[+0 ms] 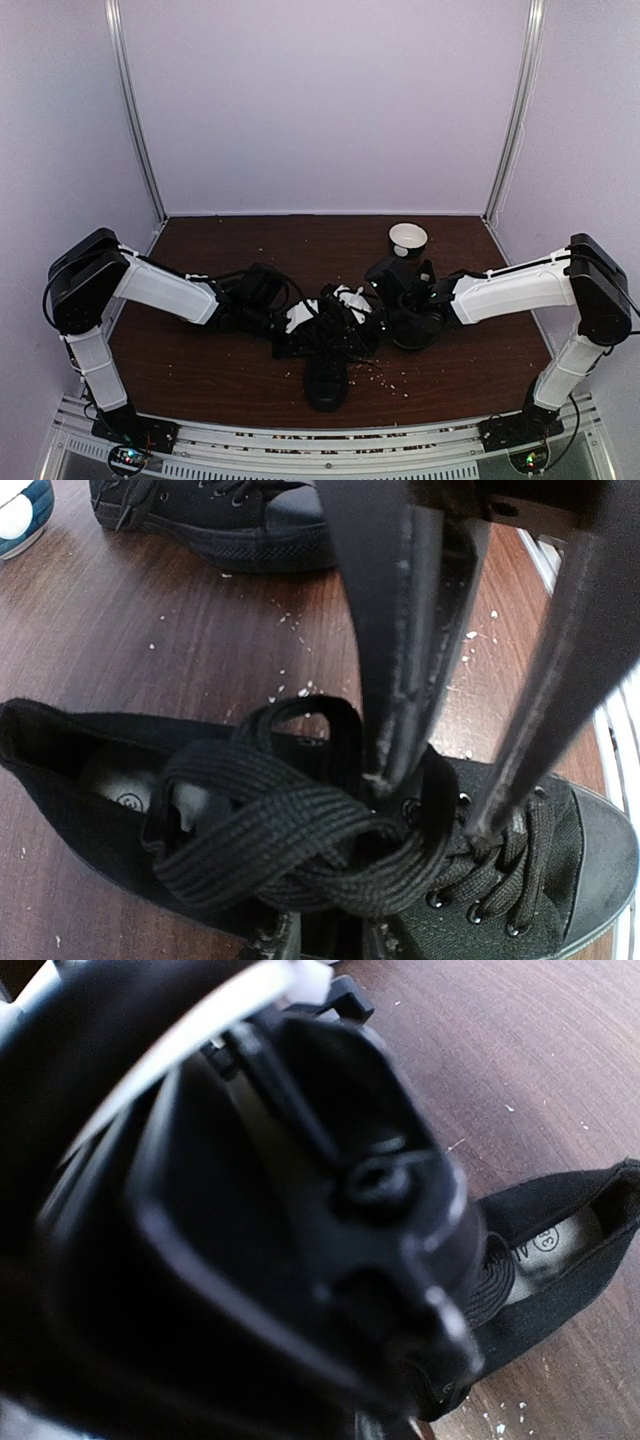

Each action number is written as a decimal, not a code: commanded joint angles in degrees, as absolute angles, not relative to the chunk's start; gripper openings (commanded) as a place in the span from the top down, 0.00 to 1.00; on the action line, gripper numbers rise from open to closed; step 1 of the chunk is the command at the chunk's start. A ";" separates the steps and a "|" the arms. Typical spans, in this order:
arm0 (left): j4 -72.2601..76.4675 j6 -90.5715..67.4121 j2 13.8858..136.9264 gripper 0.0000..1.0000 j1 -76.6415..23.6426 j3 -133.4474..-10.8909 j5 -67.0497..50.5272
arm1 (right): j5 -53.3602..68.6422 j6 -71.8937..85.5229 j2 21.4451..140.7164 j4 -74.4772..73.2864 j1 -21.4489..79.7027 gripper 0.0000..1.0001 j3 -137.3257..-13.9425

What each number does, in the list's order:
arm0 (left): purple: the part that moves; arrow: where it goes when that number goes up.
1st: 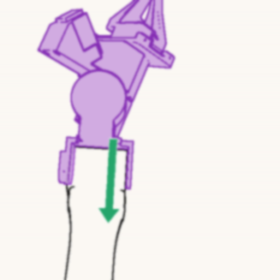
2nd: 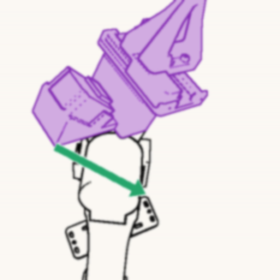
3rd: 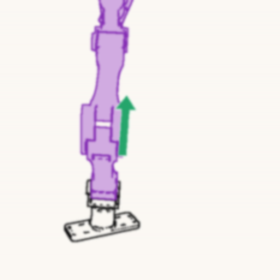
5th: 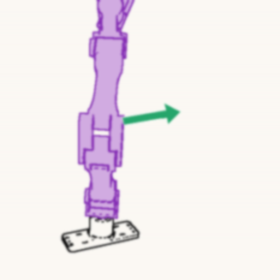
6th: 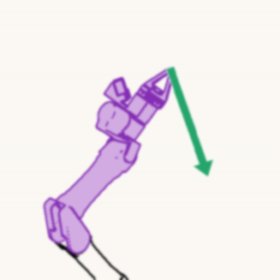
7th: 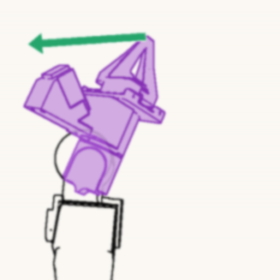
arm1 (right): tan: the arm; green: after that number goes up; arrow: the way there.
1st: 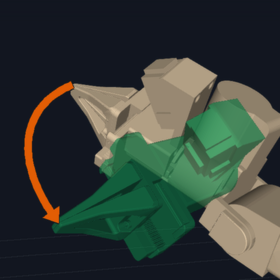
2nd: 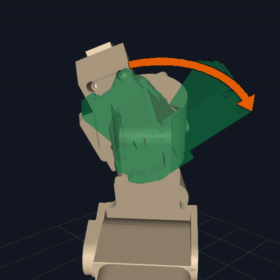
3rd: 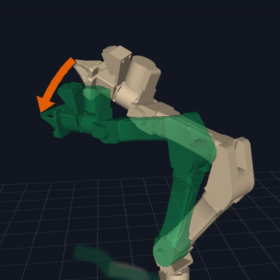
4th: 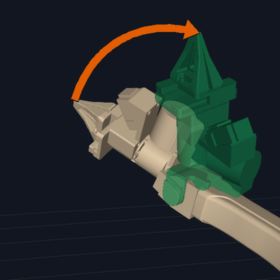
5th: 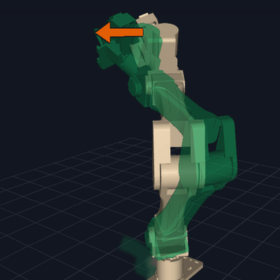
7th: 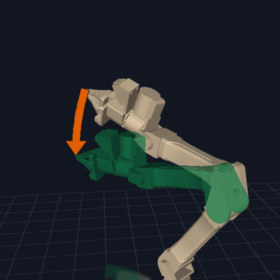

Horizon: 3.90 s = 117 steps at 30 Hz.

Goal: Tie the shoes
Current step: Tie the loops with the shoelace on the shoe.

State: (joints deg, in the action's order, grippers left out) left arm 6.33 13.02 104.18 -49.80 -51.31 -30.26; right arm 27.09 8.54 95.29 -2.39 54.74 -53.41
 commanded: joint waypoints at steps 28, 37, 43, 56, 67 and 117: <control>11.53 10.85 105.07 0.78 -49.39 -49.73 -31.72 | 26.14 4.07 93.86 18.14 55.17 0.66 -42.94; 11.64 10.83 105.20 0.77 -49.31 -49.83 -31.79 | 25.06 2.78 95.35 17.44 55.21 0.69 -42.90; 12.26 10.55 105.33 0.77 -49.18 -49.57 -32.22 | 24.37 0.78 96.66 18.42 55.28 0.70 -43.33; 12.48 10.28 105.90 0.77 -48.78 -49.74 -32.79 | 23.99 -0.03 91.88 18.35 55.28 0.94 -40.04; 12.06 10.28 106.26 0.77 -48.78 -50.10 -32.81 | 25.33 0.41 87.83 14.72 56.44 0.98 -39.54; 0.85 14.80 91.11 0.46 -43.35 -45.08 -34.38 | 25.84 -8.22 93.84 1.51 57.46 0.98 -46.82</control>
State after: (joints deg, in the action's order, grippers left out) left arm -2.35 16.19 93.84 -43.81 -46.17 -39.22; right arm 26.92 -6.74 93.84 2.96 57.30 -45.17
